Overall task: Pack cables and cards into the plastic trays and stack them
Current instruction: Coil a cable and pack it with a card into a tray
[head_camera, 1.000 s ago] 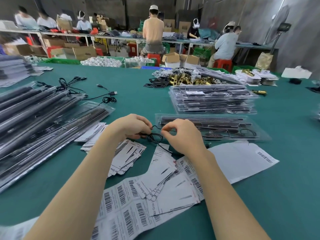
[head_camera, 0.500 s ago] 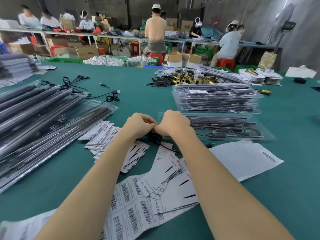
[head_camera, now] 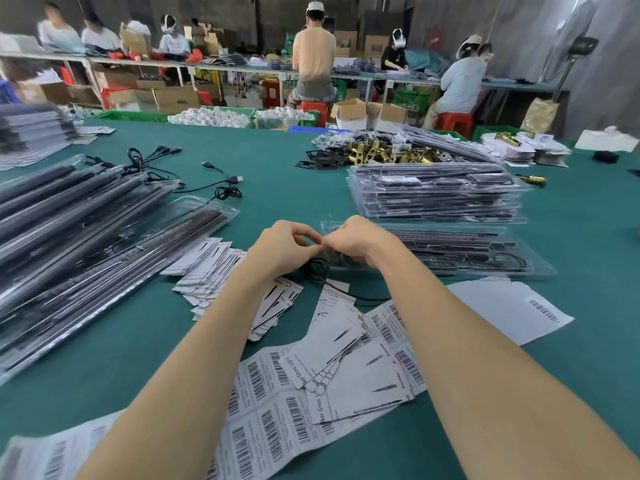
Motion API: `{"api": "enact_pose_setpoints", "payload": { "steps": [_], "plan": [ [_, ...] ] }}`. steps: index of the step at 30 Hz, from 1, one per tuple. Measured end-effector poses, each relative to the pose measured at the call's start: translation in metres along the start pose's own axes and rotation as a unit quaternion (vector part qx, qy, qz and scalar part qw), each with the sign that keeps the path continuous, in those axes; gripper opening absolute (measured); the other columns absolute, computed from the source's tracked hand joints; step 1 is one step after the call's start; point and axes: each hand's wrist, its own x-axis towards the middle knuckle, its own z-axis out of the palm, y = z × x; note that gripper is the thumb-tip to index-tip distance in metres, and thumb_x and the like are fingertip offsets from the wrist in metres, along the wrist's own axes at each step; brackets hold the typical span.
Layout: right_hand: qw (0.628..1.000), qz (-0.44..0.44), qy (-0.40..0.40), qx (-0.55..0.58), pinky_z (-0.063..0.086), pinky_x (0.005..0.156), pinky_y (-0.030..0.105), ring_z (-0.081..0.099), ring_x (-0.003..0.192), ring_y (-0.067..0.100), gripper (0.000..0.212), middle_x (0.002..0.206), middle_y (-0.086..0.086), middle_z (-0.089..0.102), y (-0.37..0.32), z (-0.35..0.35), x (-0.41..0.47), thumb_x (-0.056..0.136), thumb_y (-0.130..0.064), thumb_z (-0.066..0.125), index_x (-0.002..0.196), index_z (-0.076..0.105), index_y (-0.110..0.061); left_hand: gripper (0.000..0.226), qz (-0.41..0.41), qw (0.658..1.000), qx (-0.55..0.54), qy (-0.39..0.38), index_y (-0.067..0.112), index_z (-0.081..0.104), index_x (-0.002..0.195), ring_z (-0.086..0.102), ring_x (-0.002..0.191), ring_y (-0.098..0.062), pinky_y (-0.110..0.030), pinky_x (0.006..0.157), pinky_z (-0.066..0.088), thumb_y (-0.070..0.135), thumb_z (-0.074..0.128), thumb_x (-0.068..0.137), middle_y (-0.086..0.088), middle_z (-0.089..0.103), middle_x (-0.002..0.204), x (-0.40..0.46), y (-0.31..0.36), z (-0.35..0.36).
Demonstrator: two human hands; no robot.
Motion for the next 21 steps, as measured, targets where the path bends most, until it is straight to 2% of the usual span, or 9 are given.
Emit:
{"api": "enact_pose_setpoints", "payload": {
  "steps": [3, 6, 11, 15, 17, 19, 21],
  "plan": [
    [1.0, 0.004, -0.008, 0.013, 0.031, 0.05, 0.028, 0.038, 0.058, 0.016, 0.014, 0.075, 0.006, 0.048, 0.001, -0.002, 0.0, 0.085, -0.02, 0.065, 0.085, 0.06, -0.007, 0.009, -0.011, 0.999, -0.01, -0.044, 0.04, 0.07, 0.085, 0.064, 0.081, -0.011, -0.026, 0.075, 0.049, 0.047, 0.076, 0.082, 0.008, 0.074, 0.092, 0.001, 0.001, -0.004],
    [1.0, 0.006, -0.019, 0.015, 0.028, 0.049, 0.028, 0.034, 0.055, 0.017, 0.019, 0.072, 0.007, 0.044, 0.001, -0.004, -0.001, 0.085, -0.02, 0.067, 0.073, 0.056, -0.009, 0.017, -0.035, 0.997, -0.014, -0.063, 0.036, 0.069, 0.088, 0.065, 0.094, -0.017, -0.03, 0.086, 0.05, 0.045, 0.08, 0.079, 0.005, 0.072, 0.099, 0.0, 0.006, -0.003],
    [0.999, 0.008, -0.027, 0.023, 0.027, 0.051, 0.029, 0.032, 0.057, 0.019, 0.011, 0.077, 0.009, 0.041, -0.001, -0.006, -0.004, 0.076, -0.012, 0.067, 0.073, 0.057, -0.009, 0.016, -0.07, 0.996, -0.027, -0.057, 0.029, 0.071, 0.087, 0.065, 0.102, -0.023, -0.029, 0.083, 0.049, 0.034, 0.083, 0.078, 0.0, 0.073, 0.102, 0.001, 0.01, 0.002],
    [0.999, 0.009, -0.025, 0.023, 0.027, 0.049, 0.028, 0.032, 0.055, 0.018, 0.012, 0.075, 0.008, 0.042, -0.001, -0.007, -0.003, 0.074, -0.014, 0.066, 0.069, 0.056, -0.011, 0.017, -0.078, 0.997, -0.015, -0.02, 0.028, 0.072, 0.083, 0.067, 0.098, -0.021, -0.027, 0.079, 0.053, 0.036, 0.085, 0.075, 0.002, 0.074, 0.098, 0.001, 0.008, 0.01],
    [0.999, 0.011, -0.022, 0.029, 0.029, 0.047, 0.026, 0.035, 0.053, 0.017, 0.012, 0.074, 0.008, 0.046, -0.001, -0.011, -0.002, 0.073, -0.015, 0.067, 0.067, 0.057, -0.012, 0.016, -0.066, 0.998, 0.013, 0.0, 0.029, 0.07, 0.08, 0.066, 0.097, -0.021, -0.031, 0.083, 0.055, 0.038, 0.082, 0.076, 0.003, 0.074, 0.095, 0.0, 0.007, 0.015],
    [1.0, 0.011, -0.024, 0.005, 0.029, 0.045, 0.024, 0.035, 0.051, 0.017, 0.016, 0.069, 0.007, 0.046, -0.002, -0.014, -0.001, 0.073, -0.02, 0.07, 0.066, 0.058, -0.012, 0.017, -0.047, 0.999, 0.024, -0.001, 0.031, 0.072, 0.087, 0.066, 0.099, -0.021, -0.035, 0.089, 0.055, 0.042, 0.081, 0.078, 0.003, 0.074, 0.097, -0.001, 0.008, 0.013],
    [1.0, 0.007, -0.014, -0.004, 0.032, 0.047, 0.025, 0.038, 0.053, 0.018, 0.016, 0.071, 0.006, 0.048, -0.003, -0.013, 0.002, 0.073, -0.026, 0.07, 0.07, 0.062, -0.012, 0.026, -0.037, 0.997, 0.05, -0.042, 0.034, 0.071, 0.1, 0.064, 0.102, -0.021, -0.034, 0.089, 0.053, 0.049, 0.078, 0.08, 0.004, 0.072, 0.105, -0.003, 0.014, 0.003]
  ]
}}
